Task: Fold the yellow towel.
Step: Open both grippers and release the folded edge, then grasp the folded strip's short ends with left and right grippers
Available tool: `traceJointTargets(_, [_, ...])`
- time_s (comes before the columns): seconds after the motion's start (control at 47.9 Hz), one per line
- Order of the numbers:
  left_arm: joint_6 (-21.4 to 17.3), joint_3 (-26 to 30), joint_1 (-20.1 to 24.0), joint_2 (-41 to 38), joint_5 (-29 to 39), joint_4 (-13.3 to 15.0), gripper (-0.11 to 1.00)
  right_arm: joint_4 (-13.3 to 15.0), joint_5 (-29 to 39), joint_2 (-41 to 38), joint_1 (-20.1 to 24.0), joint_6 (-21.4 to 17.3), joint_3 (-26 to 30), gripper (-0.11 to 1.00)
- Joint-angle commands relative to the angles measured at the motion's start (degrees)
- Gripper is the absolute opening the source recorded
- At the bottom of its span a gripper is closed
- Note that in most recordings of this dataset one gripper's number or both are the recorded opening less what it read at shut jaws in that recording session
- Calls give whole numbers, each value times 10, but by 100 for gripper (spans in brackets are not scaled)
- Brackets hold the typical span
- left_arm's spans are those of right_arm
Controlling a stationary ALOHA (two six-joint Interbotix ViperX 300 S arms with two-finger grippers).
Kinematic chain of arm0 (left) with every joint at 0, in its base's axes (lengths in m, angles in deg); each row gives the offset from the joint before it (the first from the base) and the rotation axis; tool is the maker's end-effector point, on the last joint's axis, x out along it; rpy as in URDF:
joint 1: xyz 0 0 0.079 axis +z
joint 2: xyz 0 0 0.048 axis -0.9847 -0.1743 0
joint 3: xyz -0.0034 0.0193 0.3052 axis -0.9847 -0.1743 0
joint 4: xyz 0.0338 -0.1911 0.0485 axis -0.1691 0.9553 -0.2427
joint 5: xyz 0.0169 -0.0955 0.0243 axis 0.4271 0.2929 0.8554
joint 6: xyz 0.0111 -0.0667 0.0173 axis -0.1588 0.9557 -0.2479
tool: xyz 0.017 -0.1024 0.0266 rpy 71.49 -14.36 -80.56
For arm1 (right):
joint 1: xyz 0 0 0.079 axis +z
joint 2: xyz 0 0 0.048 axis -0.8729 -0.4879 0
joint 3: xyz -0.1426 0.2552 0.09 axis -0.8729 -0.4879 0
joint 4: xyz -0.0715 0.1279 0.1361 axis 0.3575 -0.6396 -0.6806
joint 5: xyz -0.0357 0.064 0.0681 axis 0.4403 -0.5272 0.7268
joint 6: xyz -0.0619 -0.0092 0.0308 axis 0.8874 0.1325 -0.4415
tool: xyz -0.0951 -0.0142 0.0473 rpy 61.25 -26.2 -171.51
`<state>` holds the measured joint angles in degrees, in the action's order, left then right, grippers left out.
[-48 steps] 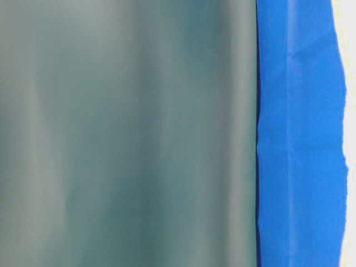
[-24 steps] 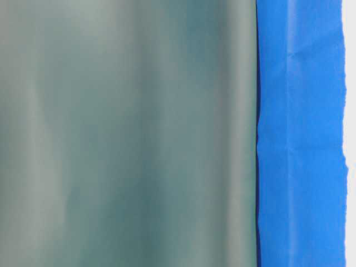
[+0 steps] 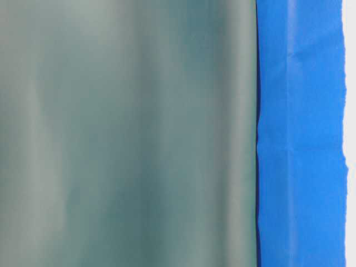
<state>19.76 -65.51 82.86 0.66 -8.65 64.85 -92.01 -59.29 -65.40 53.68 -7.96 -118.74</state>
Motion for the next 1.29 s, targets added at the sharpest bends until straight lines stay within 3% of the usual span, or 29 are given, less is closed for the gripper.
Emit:
traceJointTargets(0.0, [-8,16,11,-19,9,0,72,7,3,-12,-7,1,16,76])
traceJointTargets(0.459, [-11,36,40,-108,14,0,72,11,-5,-102,-21,1,37,76])
traceJointTargets(0.626, [-6,40,40,-112,53,0,62,11,-3,-106,-21,4,40,72])
traceJointTargets(0.73, [-6,47,39,-113,95,0,38,13,1,-106,-21,11,40,58])
traceJointTargets(0.855, [-9,52,35,-113,117,0,8,17,2,-105,-20,15,40,21])
traceJointTargets(0.939, [-11,54,35,-113,123,0,2,18,2,-105,-19,14,40,3])
traceJointTargets(1.272, [-11,76,35,-88,161,-1,2,18,16,-65,-19,12,41,2])
